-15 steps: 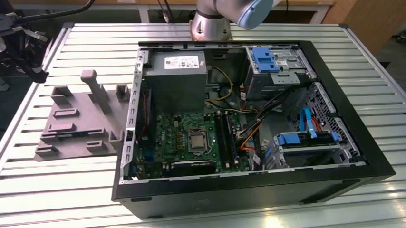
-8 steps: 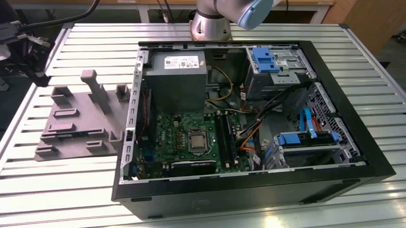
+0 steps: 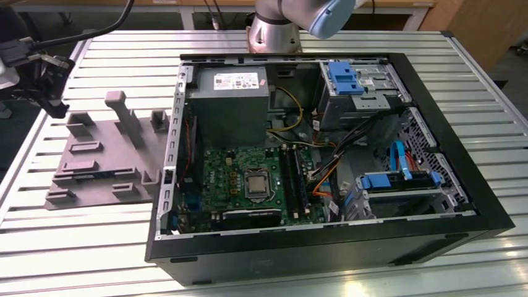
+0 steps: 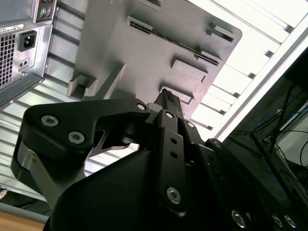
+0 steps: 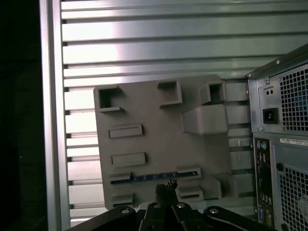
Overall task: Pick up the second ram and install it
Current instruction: 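Reach for the second ram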
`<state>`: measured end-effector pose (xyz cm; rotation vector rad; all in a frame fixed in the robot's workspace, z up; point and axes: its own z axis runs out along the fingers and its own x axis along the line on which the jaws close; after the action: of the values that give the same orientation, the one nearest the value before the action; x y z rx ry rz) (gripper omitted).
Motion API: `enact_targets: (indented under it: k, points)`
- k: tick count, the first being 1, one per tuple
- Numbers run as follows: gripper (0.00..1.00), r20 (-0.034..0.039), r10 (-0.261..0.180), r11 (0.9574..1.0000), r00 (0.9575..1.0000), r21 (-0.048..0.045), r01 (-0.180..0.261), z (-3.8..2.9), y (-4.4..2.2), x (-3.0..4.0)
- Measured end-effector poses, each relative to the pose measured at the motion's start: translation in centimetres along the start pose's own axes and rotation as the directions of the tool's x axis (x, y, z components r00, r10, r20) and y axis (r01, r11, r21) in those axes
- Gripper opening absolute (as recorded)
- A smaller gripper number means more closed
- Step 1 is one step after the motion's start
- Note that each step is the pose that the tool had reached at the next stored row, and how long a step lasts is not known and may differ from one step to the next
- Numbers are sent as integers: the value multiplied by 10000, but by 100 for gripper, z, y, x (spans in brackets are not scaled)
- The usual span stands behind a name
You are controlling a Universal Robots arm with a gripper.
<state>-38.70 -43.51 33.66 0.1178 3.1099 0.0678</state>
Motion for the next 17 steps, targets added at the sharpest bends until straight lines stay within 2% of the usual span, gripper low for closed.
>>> enact_targets:
  k: [17]
  points:
    - [11,0,0,10000,10000,0,0,206,-37,10]
